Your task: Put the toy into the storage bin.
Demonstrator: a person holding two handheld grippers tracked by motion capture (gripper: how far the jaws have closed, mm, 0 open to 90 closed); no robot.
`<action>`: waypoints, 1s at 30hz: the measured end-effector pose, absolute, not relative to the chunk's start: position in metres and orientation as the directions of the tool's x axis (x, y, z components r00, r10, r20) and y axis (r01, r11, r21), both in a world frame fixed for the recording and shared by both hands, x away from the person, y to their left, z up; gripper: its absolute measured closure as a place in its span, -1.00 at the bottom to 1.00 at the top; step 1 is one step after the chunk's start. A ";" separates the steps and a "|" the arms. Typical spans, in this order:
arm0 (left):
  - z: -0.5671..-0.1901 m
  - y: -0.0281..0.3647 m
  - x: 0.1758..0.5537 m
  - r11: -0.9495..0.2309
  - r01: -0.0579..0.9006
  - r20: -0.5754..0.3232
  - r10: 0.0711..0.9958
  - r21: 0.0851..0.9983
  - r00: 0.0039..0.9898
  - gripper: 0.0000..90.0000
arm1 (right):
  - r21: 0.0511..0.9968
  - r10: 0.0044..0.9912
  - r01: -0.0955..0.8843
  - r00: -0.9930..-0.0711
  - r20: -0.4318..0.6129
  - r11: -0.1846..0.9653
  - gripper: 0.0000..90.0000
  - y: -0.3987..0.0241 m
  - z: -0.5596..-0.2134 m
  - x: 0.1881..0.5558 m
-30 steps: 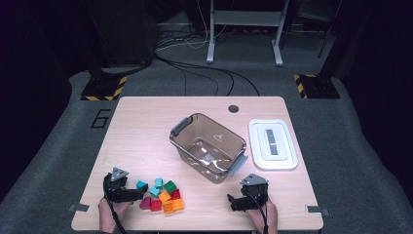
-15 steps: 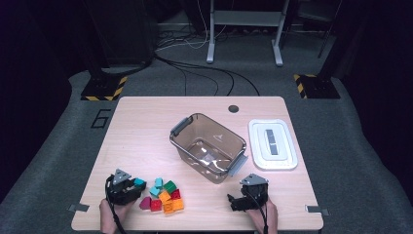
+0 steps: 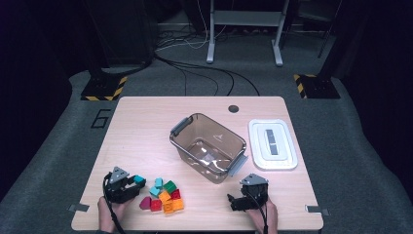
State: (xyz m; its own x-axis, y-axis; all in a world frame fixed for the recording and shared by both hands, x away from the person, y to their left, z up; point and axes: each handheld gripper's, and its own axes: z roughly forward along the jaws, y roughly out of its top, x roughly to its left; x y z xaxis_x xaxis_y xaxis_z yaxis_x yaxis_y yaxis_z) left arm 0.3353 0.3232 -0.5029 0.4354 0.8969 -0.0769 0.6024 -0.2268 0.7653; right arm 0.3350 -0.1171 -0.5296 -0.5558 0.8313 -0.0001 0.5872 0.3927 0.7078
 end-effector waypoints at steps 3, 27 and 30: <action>-0.497 0.321 0.337 -0.235 0.596 -0.071 0.893 0.768 0.444 0.30 | 0.708 0.831 0.587 -0.557 0.000 0.393 -1.00 -0.117 -0.530 0.335; -0.436 0.315 0.359 -0.274 0.511 -0.051 0.844 0.815 0.535 0.30 | 0.712 0.826 0.579 -0.563 -0.004 0.398 -1.00 -0.118 -0.530 0.335; -0.430 0.312 0.362 -0.288 0.502 -0.039 0.838 0.815 0.544 0.30 | 0.711 0.827 0.579 -0.562 -0.005 0.398 -1.00 -0.118 -0.530 0.335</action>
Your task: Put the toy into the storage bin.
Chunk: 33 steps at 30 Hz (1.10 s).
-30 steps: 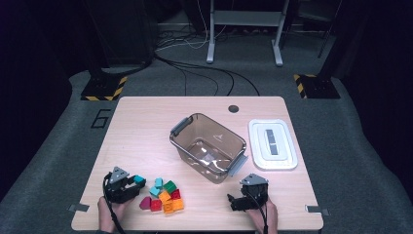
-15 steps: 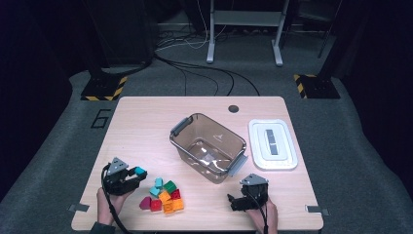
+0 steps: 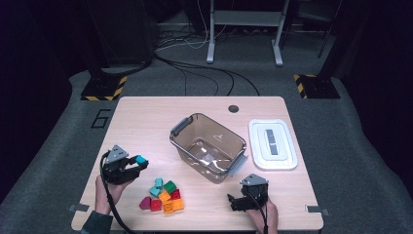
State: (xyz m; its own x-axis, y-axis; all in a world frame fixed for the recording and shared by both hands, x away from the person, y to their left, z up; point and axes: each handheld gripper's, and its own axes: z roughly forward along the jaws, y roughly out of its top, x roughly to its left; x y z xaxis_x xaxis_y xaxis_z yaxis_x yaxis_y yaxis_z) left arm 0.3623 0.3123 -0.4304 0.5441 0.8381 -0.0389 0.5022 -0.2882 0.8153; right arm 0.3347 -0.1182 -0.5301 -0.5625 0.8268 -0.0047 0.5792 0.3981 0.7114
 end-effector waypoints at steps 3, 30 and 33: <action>-0.426 0.311 0.365 -0.295 0.498 -0.035 0.834 0.815 0.551 0.30 | 0.711 0.827 0.579 -0.562 -0.005 0.398 -1.00 -0.118 -0.530 0.335; -0.379 0.280 0.400 -0.360 0.423 0.031 0.790 0.831 0.612 0.30 | 0.712 0.828 0.579 -0.561 -0.005 0.397 -1.00 -0.118 -0.530 0.335; -0.375 0.277 0.404 -0.363 0.418 0.031 0.784 0.833 0.620 0.30 | 0.712 0.828 0.580 -0.561 -0.005 0.397 -1.00 -0.118 -0.530 0.335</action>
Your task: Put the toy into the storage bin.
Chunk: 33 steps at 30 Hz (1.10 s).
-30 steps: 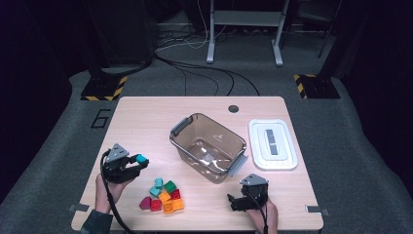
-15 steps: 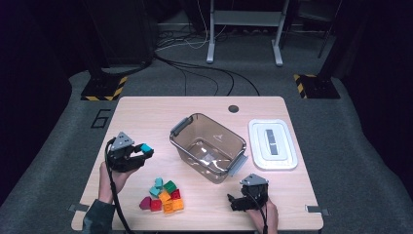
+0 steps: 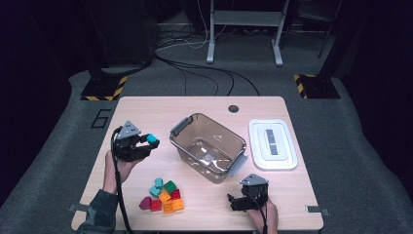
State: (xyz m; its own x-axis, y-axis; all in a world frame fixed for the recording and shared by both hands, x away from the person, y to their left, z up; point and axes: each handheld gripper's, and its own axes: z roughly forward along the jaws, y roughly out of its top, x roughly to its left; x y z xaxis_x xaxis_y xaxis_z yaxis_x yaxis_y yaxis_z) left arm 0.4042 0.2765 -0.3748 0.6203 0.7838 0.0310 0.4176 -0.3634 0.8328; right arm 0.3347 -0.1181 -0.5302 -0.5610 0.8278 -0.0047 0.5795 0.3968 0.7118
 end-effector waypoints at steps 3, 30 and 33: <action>-0.371 0.272 0.408 -0.365 0.410 0.035 0.780 0.836 0.625 0.30 | 0.711 0.829 0.581 -0.560 -0.003 0.395 -1.00 -0.118 -0.530 0.335; -0.365 0.221 0.445 -0.424 0.409 0.028 0.721 0.808 0.693 0.30 | 0.712 0.831 0.582 -0.557 -0.003 0.393 -1.00 -0.118 -0.530 0.334; -0.370 0.216 0.450 -0.436 0.420 0.024 0.716 0.796 0.698 0.30 | 0.712 0.830 0.582 -0.557 -0.003 0.393 -1.00 -0.118 -0.530 0.334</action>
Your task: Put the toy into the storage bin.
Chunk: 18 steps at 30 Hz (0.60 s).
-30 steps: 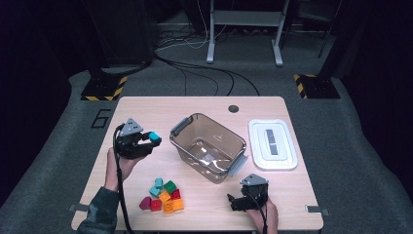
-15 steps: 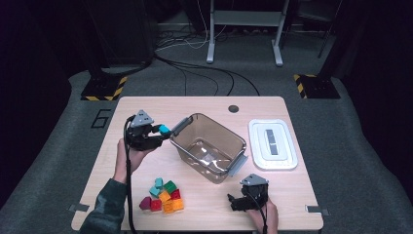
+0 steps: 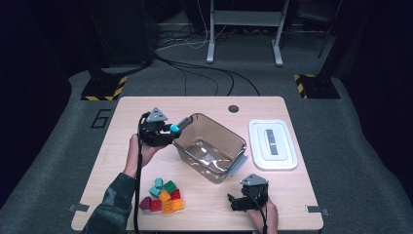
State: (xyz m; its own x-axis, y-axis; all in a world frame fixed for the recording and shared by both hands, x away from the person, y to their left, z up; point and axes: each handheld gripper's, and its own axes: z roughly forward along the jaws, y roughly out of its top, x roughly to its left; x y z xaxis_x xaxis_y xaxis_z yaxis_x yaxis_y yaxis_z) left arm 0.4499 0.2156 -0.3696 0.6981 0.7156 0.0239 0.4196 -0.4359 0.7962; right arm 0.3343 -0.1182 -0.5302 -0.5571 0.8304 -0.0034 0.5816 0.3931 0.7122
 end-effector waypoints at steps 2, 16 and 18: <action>-0.372 0.213 0.453 -0.446 0.426 0.025 0.714 0.787 0.700 0.30 | 0.712 0.830 0.582 -0.557 -0.003 0.393 -1.00 -0.118 -0.530 0.334; -0.385 0.208 0.466 -0.463 0.467 0.003 0.713 0.754 0.701 0.30 | 0.712 0.832 0.583 -0.555 -0.002 0.391 -1.00 -0.118 -0.530 0.334; -0.385 0.208 0.467 -0.468 0.467 0.006 0.711 0.750 0.703 0.30 | 0.713 0.833 0.584 -0.553 -0.002 0.390 -1.00 -0.118 -0.530 0.334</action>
